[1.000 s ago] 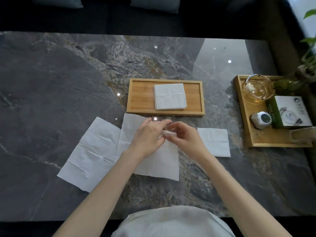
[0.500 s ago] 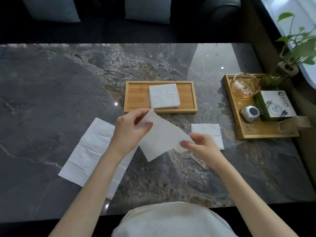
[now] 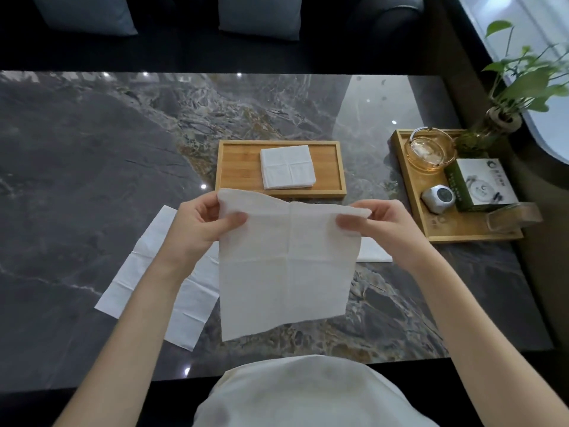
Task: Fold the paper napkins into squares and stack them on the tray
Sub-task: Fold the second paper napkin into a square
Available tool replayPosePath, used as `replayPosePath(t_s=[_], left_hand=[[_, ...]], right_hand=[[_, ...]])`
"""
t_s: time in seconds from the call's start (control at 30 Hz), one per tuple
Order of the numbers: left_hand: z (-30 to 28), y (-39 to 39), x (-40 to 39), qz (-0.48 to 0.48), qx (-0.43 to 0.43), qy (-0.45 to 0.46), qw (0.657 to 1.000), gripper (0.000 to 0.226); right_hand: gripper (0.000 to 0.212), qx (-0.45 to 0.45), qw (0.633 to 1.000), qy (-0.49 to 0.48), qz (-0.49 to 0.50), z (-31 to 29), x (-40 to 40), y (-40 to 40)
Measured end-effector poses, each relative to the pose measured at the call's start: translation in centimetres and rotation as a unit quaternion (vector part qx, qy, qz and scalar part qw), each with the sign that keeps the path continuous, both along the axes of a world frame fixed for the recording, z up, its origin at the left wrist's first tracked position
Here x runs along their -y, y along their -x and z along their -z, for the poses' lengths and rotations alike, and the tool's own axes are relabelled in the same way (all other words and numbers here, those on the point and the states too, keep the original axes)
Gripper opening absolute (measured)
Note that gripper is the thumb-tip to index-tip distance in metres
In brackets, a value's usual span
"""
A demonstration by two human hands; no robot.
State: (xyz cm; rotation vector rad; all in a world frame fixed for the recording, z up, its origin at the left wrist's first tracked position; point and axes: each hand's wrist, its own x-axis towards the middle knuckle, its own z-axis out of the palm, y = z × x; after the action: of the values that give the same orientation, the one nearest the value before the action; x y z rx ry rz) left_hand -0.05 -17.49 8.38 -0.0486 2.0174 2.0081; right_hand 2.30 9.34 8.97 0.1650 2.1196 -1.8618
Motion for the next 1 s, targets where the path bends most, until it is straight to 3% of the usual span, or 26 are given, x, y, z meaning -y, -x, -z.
replayPosePath(t_s=[0.4, 0.53, 0.73, 1.0], left_hand=[[10.1, 3.7, -0.3, -0.033, 0.075, 0.119, 0.990, 0.012], [9.8, 3.7, -0.1, -0.034, 0.057, 0.119, 0.991, 0.015], [7.9, 1.5, 0.6, -0.004, 0.005, 0.136, 0.991, 0.021], [8.9, -3.3, 1.6, 0.064, -0.028, 0.239, 0.969, 0.025]], right_hand=[[0.012, 0.069, 0.985, -0.156, 0.023, 9.7, 0.4, 3.2], [0.008, 0.059, 0.985, -0.159, 0.032, 9.5, 0.3, 3.3], [0.025, 0.025, 0.990, -0.136, 0.043, 8.5, -0.4, 1.5], [0.031, -0.029, 0.977, -0.212, -0.017, 9.8, -0.6, -3.3]])
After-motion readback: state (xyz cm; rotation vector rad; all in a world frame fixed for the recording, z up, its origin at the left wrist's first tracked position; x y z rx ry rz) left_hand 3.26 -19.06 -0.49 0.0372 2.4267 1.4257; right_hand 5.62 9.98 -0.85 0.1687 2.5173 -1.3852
